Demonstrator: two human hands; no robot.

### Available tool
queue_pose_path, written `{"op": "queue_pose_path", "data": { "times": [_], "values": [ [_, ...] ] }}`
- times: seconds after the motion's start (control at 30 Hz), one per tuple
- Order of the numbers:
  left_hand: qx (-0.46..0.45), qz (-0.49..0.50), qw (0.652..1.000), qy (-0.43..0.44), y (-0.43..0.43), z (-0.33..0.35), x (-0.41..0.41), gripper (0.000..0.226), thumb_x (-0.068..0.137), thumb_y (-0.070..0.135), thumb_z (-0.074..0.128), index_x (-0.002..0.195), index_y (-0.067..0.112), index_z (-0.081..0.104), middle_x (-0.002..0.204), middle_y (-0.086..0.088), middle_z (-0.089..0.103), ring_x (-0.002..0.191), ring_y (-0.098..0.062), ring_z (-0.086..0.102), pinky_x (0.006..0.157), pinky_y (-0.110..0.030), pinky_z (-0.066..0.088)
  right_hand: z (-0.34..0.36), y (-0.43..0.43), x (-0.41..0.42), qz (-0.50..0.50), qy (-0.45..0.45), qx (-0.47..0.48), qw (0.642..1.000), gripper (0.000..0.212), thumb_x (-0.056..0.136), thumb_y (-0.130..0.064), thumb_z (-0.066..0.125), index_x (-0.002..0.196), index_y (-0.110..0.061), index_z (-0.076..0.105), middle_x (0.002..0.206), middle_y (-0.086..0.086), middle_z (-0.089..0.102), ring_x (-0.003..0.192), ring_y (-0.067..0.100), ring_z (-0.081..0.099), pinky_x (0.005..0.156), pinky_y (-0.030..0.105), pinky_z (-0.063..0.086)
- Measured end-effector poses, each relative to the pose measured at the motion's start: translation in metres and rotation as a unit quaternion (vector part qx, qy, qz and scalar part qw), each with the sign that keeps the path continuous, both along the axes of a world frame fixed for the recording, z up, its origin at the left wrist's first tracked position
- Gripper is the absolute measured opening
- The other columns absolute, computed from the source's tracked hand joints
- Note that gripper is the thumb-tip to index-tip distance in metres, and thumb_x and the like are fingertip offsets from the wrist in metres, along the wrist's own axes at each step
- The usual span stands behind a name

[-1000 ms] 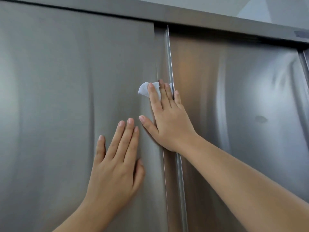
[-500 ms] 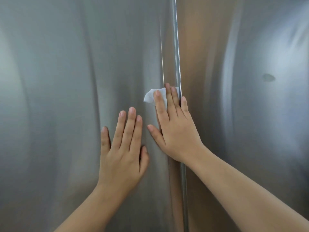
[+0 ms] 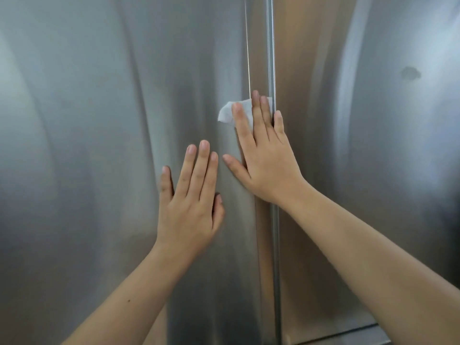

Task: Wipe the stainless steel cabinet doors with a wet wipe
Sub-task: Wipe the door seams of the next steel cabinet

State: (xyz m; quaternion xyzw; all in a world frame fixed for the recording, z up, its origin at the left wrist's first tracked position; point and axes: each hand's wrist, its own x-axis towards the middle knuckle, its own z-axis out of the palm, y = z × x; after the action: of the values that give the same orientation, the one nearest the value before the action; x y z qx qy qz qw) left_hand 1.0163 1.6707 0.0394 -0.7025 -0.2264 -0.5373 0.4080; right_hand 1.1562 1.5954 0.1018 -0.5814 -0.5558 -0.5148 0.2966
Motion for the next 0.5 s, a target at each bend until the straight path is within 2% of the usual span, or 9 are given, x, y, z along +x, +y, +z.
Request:
{"op": "queue_pose_path", "data": {
  "times": [0.13,0.33,0.5],
  "values": [
    [-0.016,-0.017,1.0,-0.015,-0.002,-0.007,0.002,0.059,0.089,0.023,0.039,0.143,0.001,0.031,0.15,-0.015,0.026,0.139,-0.029,0.026,0.11,-0.053,0.013,-0.017,0.004,-0.001,-0.004,0.004,0.006,1.0,0.07,0.095,-0.047,0.029,0.146,-0.004,0.009,0.15,0.031,0.011,0.141,0.041,0.007,0.114,0.039,-0.005],
    [-0.036,-0.034,0.999,0.002,-0.004,-0.025,-0.003,0.061,0.088,0.023,0.04,0.143,0.001,0.027,0.15,-0.016,0.024,0.14,-0.027,0.021,0.111,-0.052,0.01,-0.101,-0.005,-0.003,-0.013,0.012,-0.031,0.999,0.068,0.094,-0.046,0.03,0.145,-0.005,0.011,0.149,0.026,0.007,0.14,0.04,0.01,0.112,0.047,0.002],
    [-0.03,-0.023,0.999,0.009,-0.006,-0.027,-0.006,0.061,0.088,0.022,0.042,0.143,0.0,0.029,0.15,-0.016,0.024,0.139,-0.029,0.024,0.111,-0.052,0.011,-0.064,0.003,-0.001,-0.004,0.005,0.011,1.0,0.067,0.095,-0.044,0.031,0.146,-0.004,0.013,0.148,0.031,0.017,0.14,0.04,0.013,0.114,0.042,0.002]
  ]
}}
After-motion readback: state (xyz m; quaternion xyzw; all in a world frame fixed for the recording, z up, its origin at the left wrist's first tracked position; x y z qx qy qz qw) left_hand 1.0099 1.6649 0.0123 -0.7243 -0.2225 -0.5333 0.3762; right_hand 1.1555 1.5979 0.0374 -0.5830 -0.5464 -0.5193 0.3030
